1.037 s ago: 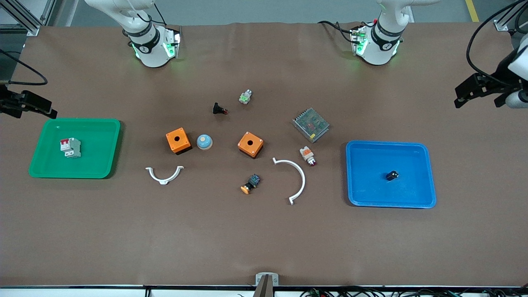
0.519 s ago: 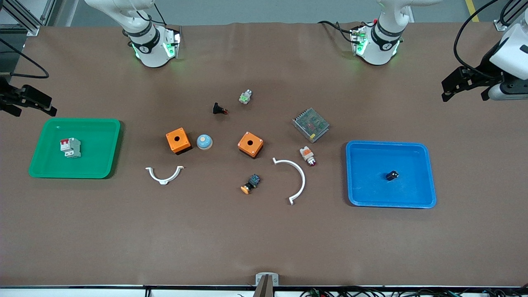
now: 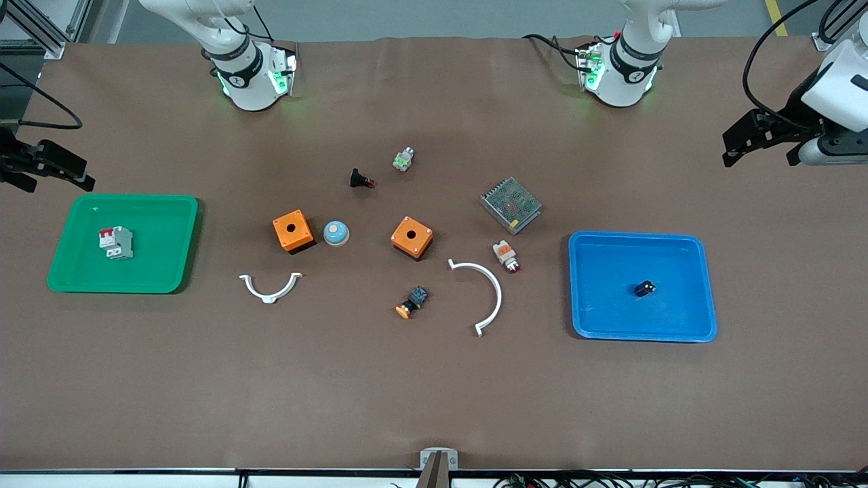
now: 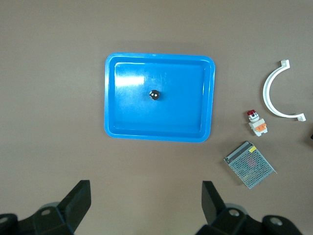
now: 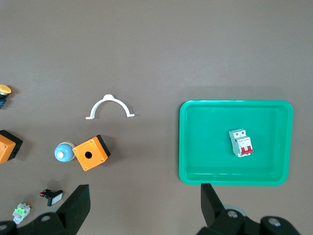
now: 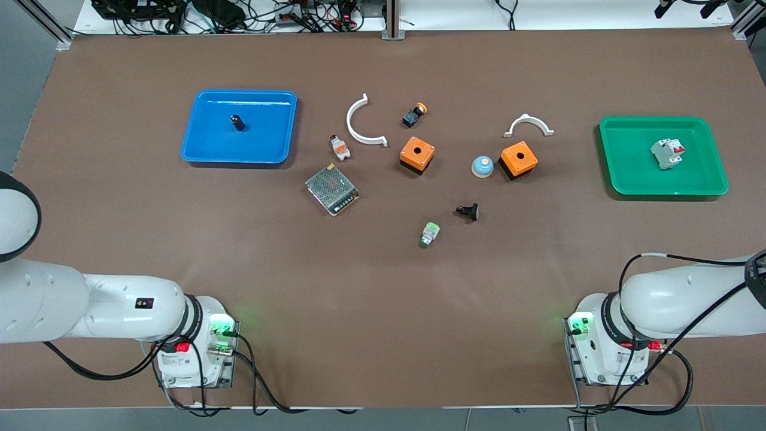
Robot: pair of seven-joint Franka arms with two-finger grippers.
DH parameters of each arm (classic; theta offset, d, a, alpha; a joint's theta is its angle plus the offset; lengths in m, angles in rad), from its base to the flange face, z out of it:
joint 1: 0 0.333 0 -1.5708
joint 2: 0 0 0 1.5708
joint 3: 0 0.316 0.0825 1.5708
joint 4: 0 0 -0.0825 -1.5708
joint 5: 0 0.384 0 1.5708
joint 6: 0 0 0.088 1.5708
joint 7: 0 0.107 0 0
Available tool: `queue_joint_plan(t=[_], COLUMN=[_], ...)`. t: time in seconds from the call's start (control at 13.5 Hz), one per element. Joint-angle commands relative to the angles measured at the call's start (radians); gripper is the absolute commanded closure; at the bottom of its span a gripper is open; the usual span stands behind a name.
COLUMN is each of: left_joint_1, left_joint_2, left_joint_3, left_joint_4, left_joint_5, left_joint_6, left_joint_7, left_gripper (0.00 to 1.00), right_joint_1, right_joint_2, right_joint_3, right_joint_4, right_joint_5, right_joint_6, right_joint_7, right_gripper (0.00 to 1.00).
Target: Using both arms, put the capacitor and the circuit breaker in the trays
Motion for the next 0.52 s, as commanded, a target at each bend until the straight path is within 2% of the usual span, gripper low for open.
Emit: queue_joint_plan(t=[0.0, 0.44], left_joint_1=[0.004, 0.002], left_joint_2=[-0.019, 0.021], left_joint_3=[-0.002, 0.001], left_joint_4=[0.002, 0.054], left_joint_5=[-0.012, -0.008], left_joint_6=[-0.032, -0.032], left_joint_7=[0.010, 0.007], left_gripper=[0.00, 0.00], right_joint_1=[0.000, -0.007], right_joint_2=[-0.024, -0.022], right_joint_3=[-0.007, -0.010], right_joint_4=[-0.015, 0.014], right_joint_5=[0.010, 0.011], right_joint_6=[0.008, 0.004], right_joint_7=[-0.008, -0.019], right_gripper=[0.00, 0.00])
